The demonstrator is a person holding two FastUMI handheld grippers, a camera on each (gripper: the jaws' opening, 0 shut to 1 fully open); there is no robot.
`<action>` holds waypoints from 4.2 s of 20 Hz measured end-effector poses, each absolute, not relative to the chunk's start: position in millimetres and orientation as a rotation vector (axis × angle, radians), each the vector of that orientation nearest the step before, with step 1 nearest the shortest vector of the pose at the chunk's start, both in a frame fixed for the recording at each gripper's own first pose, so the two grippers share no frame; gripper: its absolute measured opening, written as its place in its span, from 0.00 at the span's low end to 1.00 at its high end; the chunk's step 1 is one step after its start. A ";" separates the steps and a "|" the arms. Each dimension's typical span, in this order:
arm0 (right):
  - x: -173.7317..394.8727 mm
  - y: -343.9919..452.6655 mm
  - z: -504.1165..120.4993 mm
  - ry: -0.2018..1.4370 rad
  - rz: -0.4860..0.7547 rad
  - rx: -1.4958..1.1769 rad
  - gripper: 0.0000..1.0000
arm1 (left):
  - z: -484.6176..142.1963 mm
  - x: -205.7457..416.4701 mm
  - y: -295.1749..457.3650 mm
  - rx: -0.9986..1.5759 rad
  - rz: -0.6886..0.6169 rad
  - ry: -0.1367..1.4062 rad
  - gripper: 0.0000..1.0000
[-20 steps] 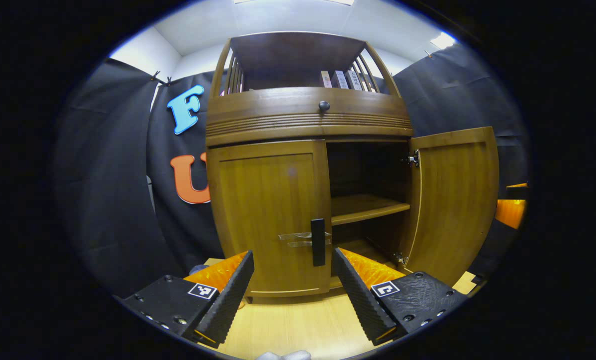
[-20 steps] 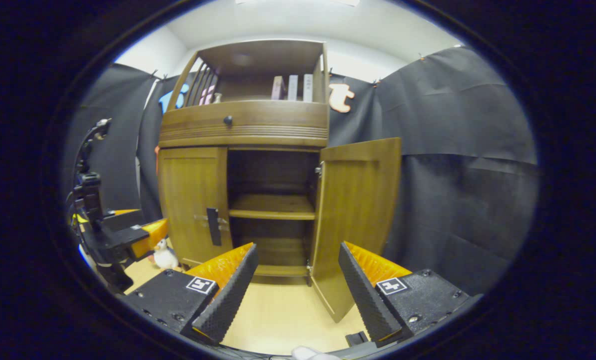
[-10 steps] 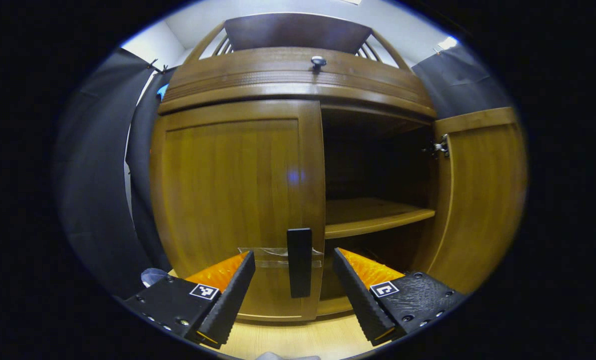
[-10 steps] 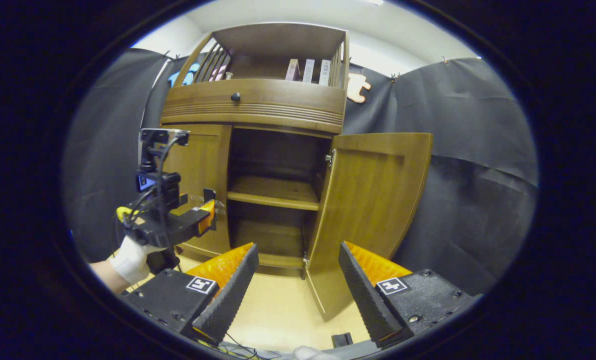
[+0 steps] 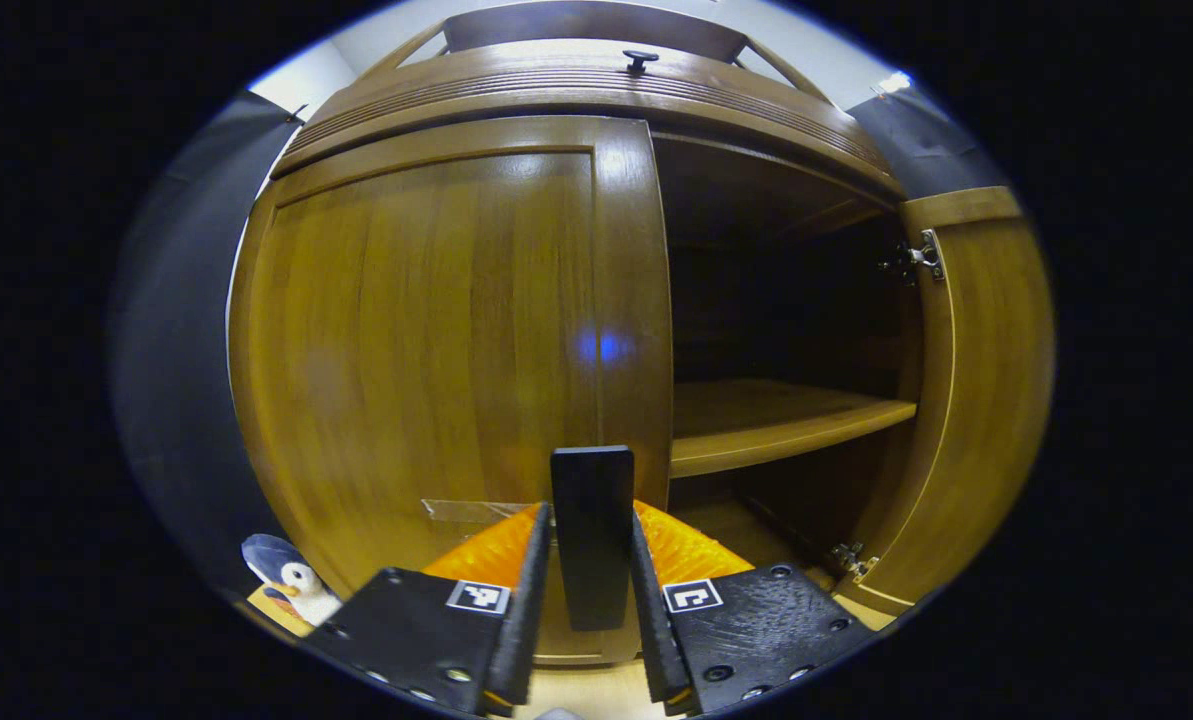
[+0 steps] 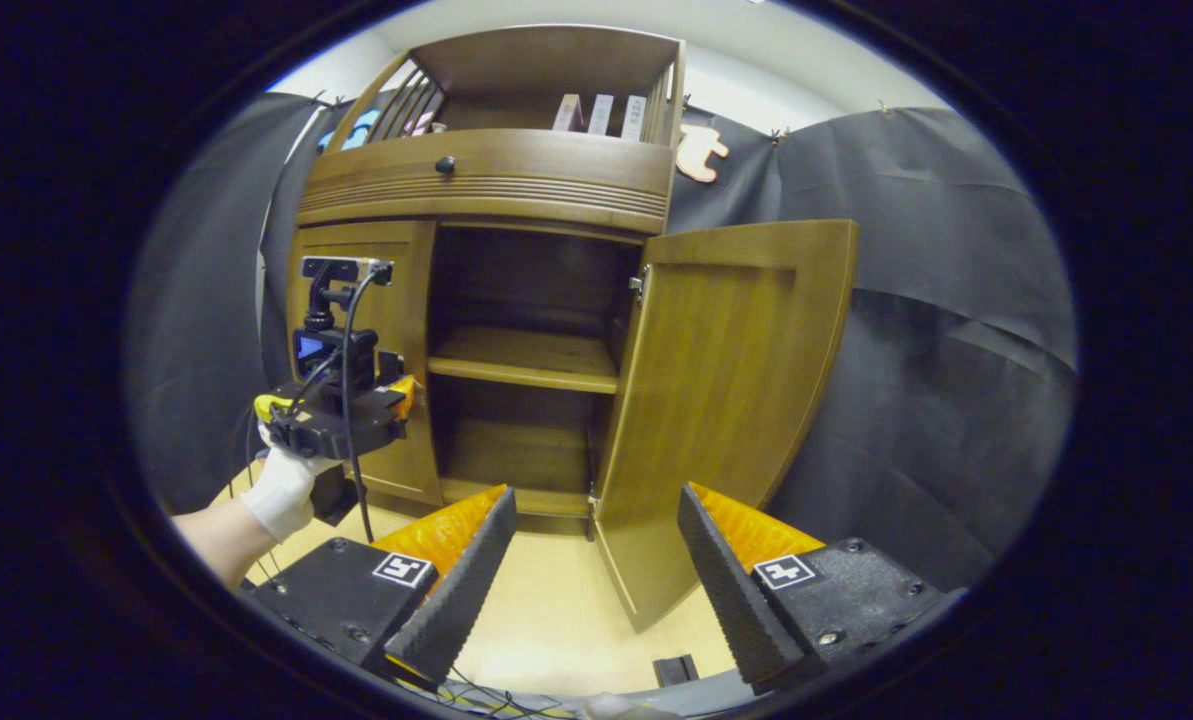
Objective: Open the right door of the double-door shoe cabinet with the right hand, and open the left door with the left hand.
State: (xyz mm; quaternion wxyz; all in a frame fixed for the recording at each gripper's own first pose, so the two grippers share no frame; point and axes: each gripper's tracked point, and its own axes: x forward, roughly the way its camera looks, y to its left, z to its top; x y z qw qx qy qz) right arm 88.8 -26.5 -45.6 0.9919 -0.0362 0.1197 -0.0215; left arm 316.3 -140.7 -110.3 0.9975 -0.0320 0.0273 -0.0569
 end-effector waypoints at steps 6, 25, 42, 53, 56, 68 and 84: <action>81.4 -31.7 -50.7 0.249 -0.053 -0.058 1.00 | -111.1 315.2 -138.9 -0.091 -0.134 0.081 0.14; 28.1 -6.6 -62.7 0.258 0.012 -0.021 1.00 | -117.2 225.1 -108.7 -0.099 -0.183 0.095 0.22; -10.9 44.4 -70.9 0.261 0.120 -0.005 1.00 | -118.1 141.1 -40.1 -0.128 -0.196 0.091 0.21; -13.0 88.0 -77.8 0.304 0.202 0.030 1.00 | -122.3 114.0 12.7 -0.083 -0.208 0.076 0.21; -14.0 96.0 -77.6 0.306 0.216 0.020 1.00 | -126.6 112.7 35.1 -0.078 -0.163 0.081 0.21; -16.5 105.8 -87.9 0.343 0.250 0.003 1.00 | -128.5 113.4 133.7 -0.112 -0.070 0.060 0.00; -11.7 101.0 -72.9 0.326 0.287 0.003 1.00 | -132.4 115.5 155.5 -0.175 -0.254 0.096 0.00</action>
